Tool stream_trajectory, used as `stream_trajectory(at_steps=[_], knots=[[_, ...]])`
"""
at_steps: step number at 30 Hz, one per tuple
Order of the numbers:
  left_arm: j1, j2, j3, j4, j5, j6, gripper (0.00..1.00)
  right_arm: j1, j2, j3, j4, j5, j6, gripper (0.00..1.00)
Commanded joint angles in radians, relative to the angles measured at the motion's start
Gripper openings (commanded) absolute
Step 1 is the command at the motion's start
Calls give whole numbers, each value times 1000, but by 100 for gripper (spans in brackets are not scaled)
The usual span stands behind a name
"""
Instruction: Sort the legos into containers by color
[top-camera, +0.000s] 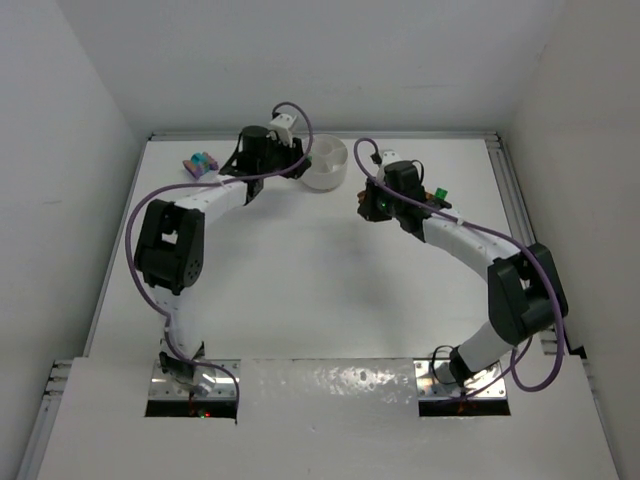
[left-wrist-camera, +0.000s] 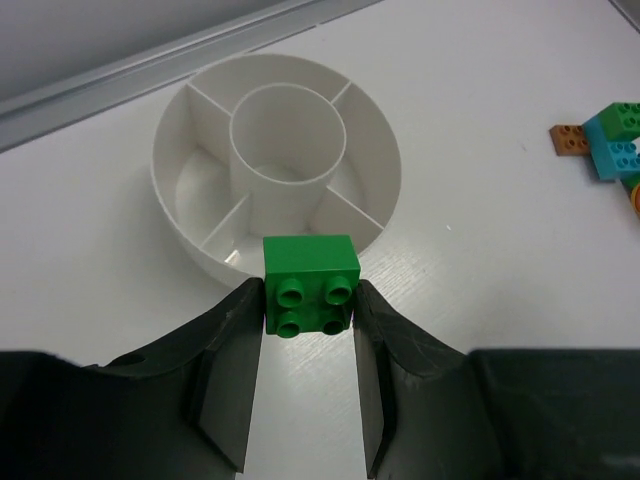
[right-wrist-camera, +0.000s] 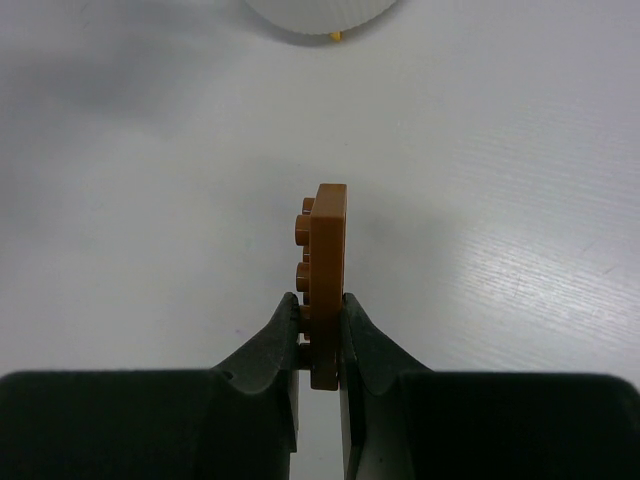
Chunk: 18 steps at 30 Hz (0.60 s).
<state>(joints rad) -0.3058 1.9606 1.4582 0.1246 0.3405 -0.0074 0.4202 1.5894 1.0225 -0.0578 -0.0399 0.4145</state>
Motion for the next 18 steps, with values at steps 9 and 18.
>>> stream_trajectory(at_steps=[9, 18], knots=[[-16, 107, -19, 440, 15, 3, 0, 0, 78, 94, -30, -18, -65, 0], [-15, 152, -71, 533, 15, 80, 0, 0, 93, 119, -71, -23, -71, 0]])
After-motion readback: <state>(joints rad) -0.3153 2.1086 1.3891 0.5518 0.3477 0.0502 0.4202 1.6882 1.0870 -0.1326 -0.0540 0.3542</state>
